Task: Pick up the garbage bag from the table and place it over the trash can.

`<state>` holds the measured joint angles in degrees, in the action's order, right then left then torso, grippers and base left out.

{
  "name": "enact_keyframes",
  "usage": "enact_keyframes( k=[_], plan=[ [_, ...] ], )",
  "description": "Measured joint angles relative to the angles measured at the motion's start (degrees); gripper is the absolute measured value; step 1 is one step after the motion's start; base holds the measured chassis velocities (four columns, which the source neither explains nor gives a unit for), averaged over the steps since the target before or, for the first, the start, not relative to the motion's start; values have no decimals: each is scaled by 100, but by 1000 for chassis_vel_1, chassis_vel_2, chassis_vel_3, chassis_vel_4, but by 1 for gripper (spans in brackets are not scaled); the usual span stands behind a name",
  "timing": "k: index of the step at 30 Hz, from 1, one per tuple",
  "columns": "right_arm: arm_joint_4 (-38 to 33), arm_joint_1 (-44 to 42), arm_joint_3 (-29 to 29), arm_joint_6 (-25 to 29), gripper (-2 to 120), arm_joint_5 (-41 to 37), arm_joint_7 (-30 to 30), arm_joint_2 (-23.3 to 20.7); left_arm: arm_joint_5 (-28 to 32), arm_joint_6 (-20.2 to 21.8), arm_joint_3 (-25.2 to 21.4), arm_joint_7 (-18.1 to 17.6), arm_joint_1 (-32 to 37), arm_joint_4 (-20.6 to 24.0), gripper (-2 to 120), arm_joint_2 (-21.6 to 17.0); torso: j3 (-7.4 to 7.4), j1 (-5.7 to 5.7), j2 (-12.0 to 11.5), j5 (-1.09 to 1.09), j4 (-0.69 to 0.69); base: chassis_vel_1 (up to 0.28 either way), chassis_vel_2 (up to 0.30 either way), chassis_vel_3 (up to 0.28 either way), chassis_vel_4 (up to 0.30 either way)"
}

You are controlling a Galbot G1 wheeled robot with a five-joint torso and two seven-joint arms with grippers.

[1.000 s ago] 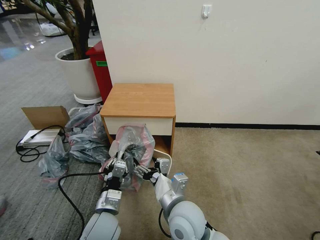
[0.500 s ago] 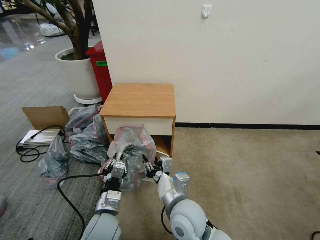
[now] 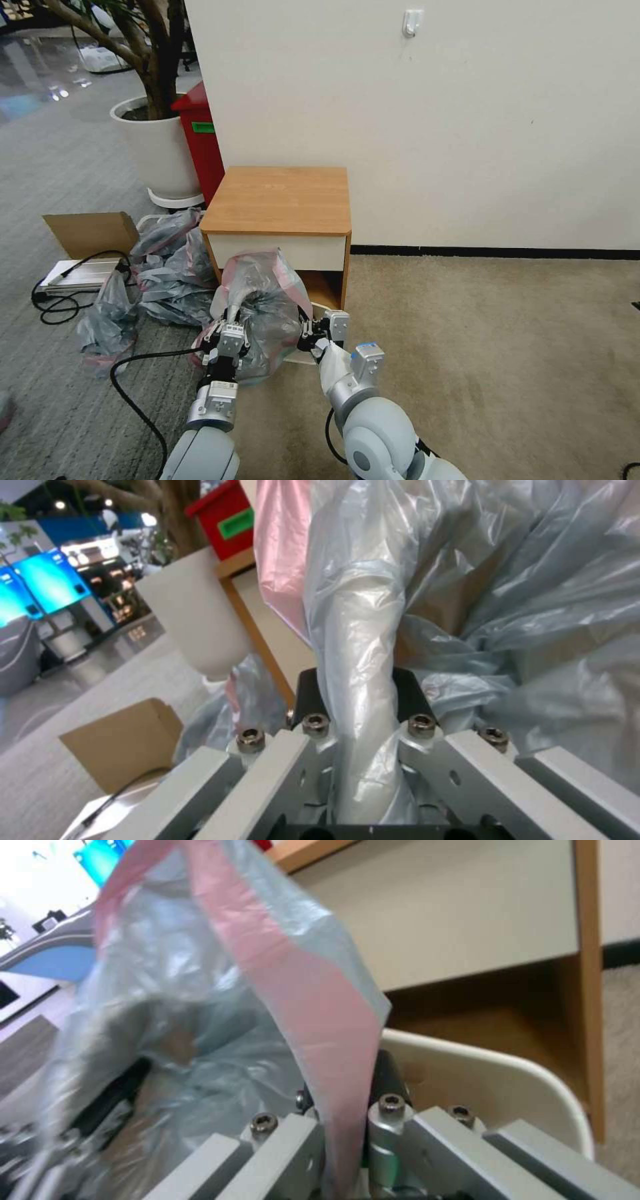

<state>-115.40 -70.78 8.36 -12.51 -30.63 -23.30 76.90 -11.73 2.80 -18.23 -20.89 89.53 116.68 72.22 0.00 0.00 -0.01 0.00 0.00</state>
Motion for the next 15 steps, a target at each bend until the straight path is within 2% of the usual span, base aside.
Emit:
enact_keyframes(
  k=[7,15],
  plan=[
    [47,92,-324,47,0,-34,34,-188,486,-424,-173,108,123,27,5,18,0,0,1,0,0,0,0,0,0],
    [23,88,-595,57,0,-121,43,-402,879,-637,-315,153,213,133,5,42,0,0,1,-1,0,0,0,0,0]
  ],
)
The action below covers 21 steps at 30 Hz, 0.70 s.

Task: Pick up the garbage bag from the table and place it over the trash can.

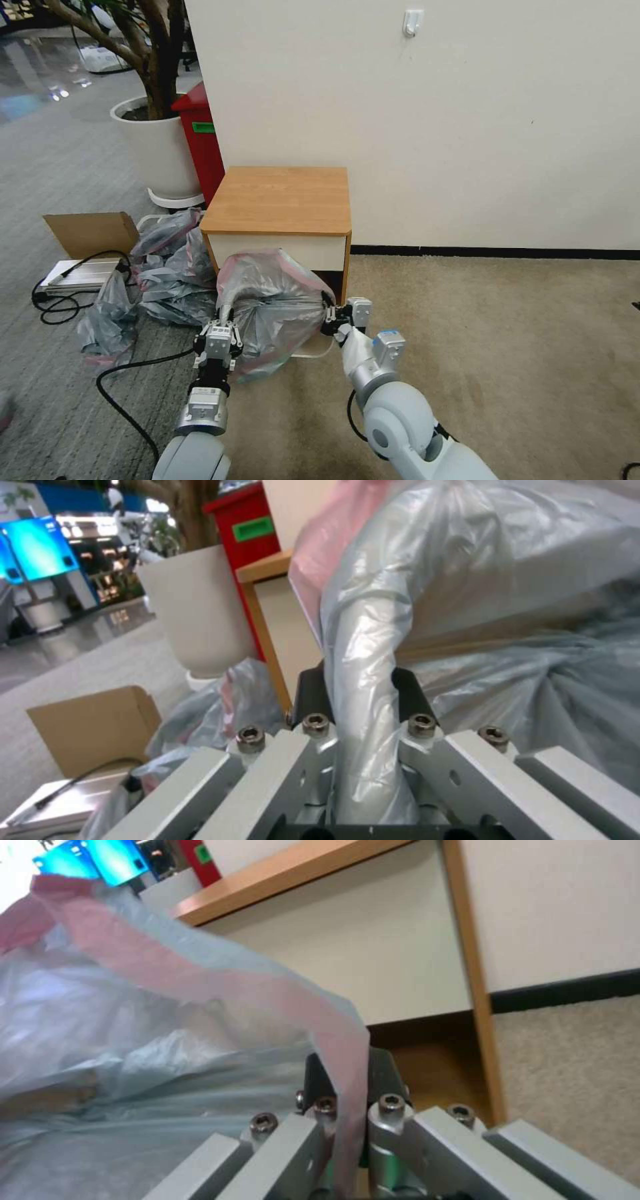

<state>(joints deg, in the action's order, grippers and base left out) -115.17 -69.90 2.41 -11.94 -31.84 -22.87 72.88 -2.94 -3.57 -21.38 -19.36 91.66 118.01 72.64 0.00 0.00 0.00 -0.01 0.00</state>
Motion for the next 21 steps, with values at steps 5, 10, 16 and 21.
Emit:
enact_keyframes(
  k=[5,10,16,21],
  plan=[
    [-1,-15,-185,7,0,-31,0,-187,451,-81,-21,110,74,142,5,4,0,0,0,0,0,0,0,0,0],
    [18,-57,-328,11,0,-45,12,-381,926,-172,-10,228,135,257,5,15,0,0,0,0,0,0,0,0,0],
    [55,-96,-479,15,10,-46,60,-616,1578,-182,66,382,201,493,5,18,0,0,0,0,0,0,0,0,0],
    [117,-162,-516,16,26,-15,165,-724,2058,-149,156,462,260,660,5,29,0,0,0,0,0,0,0,0,0]
  ],
)
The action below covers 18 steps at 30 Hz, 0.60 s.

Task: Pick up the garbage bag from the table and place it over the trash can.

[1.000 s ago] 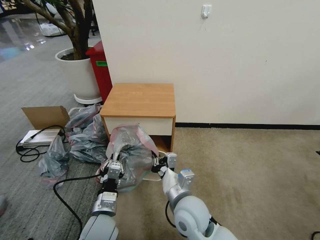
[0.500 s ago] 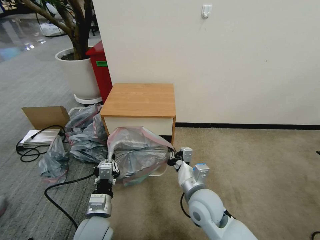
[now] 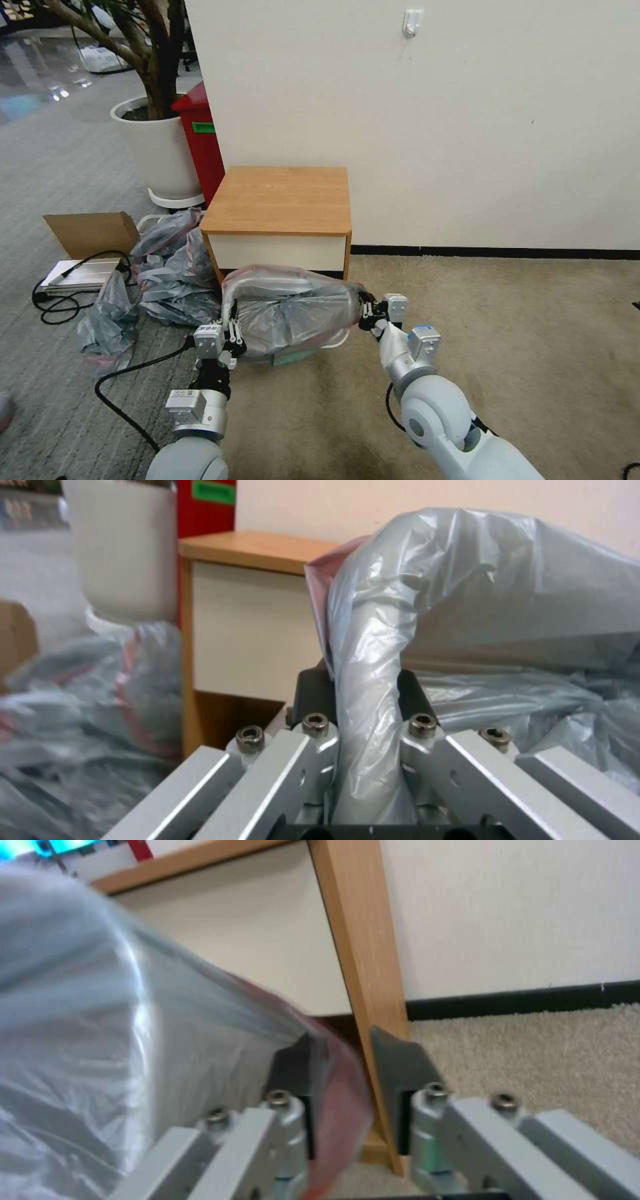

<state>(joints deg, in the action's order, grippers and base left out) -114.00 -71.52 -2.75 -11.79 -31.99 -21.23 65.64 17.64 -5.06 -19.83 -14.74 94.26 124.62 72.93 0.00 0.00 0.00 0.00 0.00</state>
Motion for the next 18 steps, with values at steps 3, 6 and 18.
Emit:
enact_keyframes(
  k=[3,6,18],
  plan=[
    [41,-68,-33,0,38,45,50,-43,315,101,30,0,20,105,5,23,0,0,0,0,0,0,0,0,0],
    [79,-103,-76,1,47,110,89,-64,664,213,41,-59,18,199,5,32,0,0,0,0,0,0,0,0,0],
    [39,-393,-448,211,90,719,148,26,1315,663,7,-505,-88,232,5,127,0,0,0,0,0,0,0,0,0]
  ],
)
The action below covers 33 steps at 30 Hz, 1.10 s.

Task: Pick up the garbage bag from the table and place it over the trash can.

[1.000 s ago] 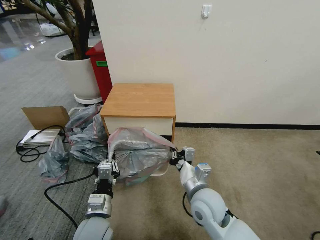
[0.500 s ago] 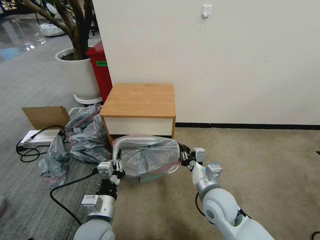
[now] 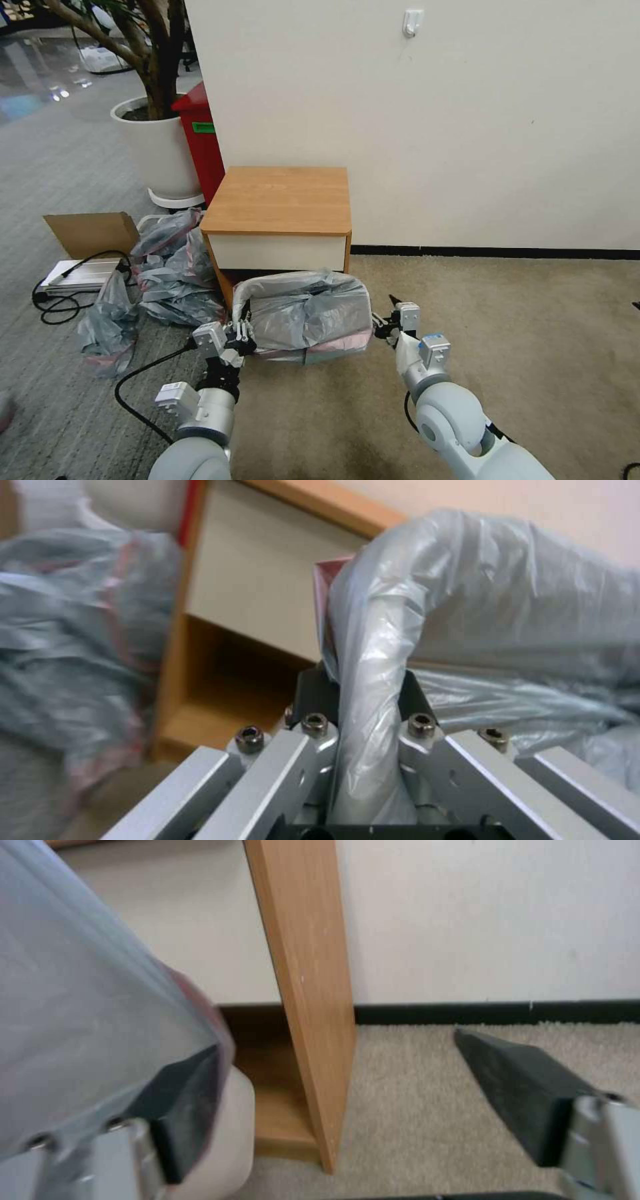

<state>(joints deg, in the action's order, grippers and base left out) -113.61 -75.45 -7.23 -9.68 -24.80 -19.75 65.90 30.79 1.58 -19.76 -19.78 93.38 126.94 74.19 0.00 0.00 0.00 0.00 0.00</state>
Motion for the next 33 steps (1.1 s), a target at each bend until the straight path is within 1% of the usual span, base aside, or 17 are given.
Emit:
enact_keyframes(
  k=[1,2,3,7,8,10,12,13,14,15,16,17,19,20,21,26,33],
  plan=[
    [-117,-69,-59,17,95,20,38,51,-66,80,-32,-65,-27,-38,5,15,0,0,0,0,1,0,0,0,0],
    [-199,-114,-99,21,96,39,73,88,-145,167,-55,-109,-44,-63,5,25,0,0,0,1,0,0,0,0,0],
    [-441,-216,-215,24,99,98,188,170,-294,343,-94,-162,-61,-106,5,27,0,0,0,0,0,0,0,0,0],
    [-830,-340,-411,-76,100,24,357,208,-431,545,-125,-211,-69,-151,5,0,0,0,0,1,0,0,0,0,0],
    [-1013,-416,-498,-130,100,-183,414,192,-455,578,-140,-237,-90,-180,5,-5,0,0,0,1,0,0,0,0,0],
    [-1090,-450,-526,-141,100,-331,415,191,-454,584,-145,-259,-112,-200,5,1,0,0,0,1,0,0,0,0,0],
    [-1256,-540,-564,-154,100,-671,375,226,-436,580,-156,-295,-156,-239,5,32,0,0,0,1,0,0,0,0,0],
    [-1392,-628,-556,-156,100,-989,298,281,-424,543,-171,-311,-182,-271,5,66,0,0,0,0,1,0,0,0,0],
    [-1555,-714,-485,-182,100,-1439,92,356,-429,469,-178,-315,-201,-306,5,102,0,0,0,1,0,0,0,0,0],
    [-1555,-714,-485,-182,100,-1439,92,356,-429,469,-178,-315,-201,-306,5,102,0,0,0,1,0,0,0,0,0],
    [-1620,-754,-443,-204,100,-1626,-3,388,-443,433,-178,-315,-205,-322,5,114,0,0,0,1,0,0,0,0,0],
    [-1776,-869,-341,-290,100,-2020,-175,450,-512,338,-172,-312,-209,-350,5,132,0,0,0,0,0,0,0,0,0],
    [-1844,-925,-297,-351,100,-2164,-237,467,-558,295,-165,-305,-210,-361,5,136,0,0,0,0,-1,0,0,0,0],
    [-1980,-1062,-200,-503,100,-2435,-311,499,-642,221,-154,-277,-211,-382,5,140,0,0,0,0,0,0,0,0,0],
    [-2047,-1177,-137,-584,100,-2505,-265,524,-662,181,-140,-264,-213,-390,5,142,0,0,0,1,0,0,0,0,0],
    [-2033,-1400,16,-736,100,-2260,-178,583,-477,174,-116,-304,-221,-371,5,161,0,0,0,1,0,0,0,0,0],
    [-1893,-1396,157,-758,99,-2144,-359,754,-482,142,-101,-310,-216,-347,5,168,0,0,0,0,0,0,0,0,0]
  ],
)
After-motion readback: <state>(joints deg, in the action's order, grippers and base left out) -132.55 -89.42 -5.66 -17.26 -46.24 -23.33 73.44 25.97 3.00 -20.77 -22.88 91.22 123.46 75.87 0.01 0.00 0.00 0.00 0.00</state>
